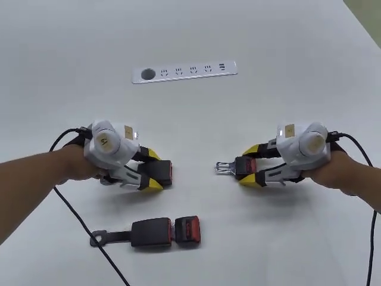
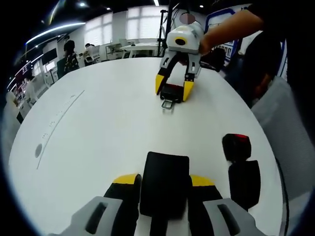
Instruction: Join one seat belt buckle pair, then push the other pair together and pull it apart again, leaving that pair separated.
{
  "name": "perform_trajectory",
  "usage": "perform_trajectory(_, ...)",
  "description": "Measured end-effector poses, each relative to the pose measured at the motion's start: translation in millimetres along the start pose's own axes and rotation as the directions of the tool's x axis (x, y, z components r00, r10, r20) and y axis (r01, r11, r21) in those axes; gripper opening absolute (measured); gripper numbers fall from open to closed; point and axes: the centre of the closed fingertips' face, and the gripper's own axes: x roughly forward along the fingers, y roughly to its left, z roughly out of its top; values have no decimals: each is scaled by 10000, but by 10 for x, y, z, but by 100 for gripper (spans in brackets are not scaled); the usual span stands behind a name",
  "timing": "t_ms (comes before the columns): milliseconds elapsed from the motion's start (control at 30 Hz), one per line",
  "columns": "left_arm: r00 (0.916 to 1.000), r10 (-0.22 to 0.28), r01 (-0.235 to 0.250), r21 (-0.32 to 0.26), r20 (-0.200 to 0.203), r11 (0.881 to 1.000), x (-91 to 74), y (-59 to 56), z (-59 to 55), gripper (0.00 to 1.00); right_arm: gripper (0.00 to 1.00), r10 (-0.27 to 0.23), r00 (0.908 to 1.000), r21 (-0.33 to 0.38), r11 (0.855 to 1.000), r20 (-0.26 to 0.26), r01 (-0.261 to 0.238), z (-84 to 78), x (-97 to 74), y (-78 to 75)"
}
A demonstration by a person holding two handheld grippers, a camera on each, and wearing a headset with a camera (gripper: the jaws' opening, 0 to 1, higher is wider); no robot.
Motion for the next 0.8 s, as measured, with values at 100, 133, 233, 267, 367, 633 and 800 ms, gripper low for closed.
perform_trajectory(100, 9999, 58, -55, -217, 144, 9997, -12, 0, 43, 49, 40, -190, 9997, 152, 9997, 134, 188, 40, 2, -12)
perform_trajectory(133, 9997, 131, -123, -359, 230, 9993, -25, 6, 65, 52, 41, -385, 9989, 392, 9985, 255, 375, 66, -4, -31)
perform_trajectory(233, 9979, 395, -356, -737, 519, 9966, -78, 58, 109, 57, 47, -656, 9965, 611, 9962, 524, 623, 146, -16, -64)
perform_trajectory(267, 9970, 476, -429, -756, 612, 9962, -95, 72, 120, 59, 49, -753, 9958, 679, 9951, 526, 717, 157, -16, -76)
perform_trajectory(367, 9929, 663, -535, -1269, 989, 9905, -140, 80, 181, 65, 55, -1009, 9926, 902, 9914, 675, 947, 192, -18, -103)
perform_trajectory(633, 9642, 2200, -1821, -2334, 1483, 9552, -334, 210, 167, 80, 73, -2427, 9657, 2162, 9516, 928, 2184, 262, -59, -207)
perform_trajectory(800, 9384, 3275, -2710, -3525, 1106, 8957, -494, 220, 12, 88, 76, -3333, 9370, 2787, 9143, 1049, 2941, 315, -118, -237)
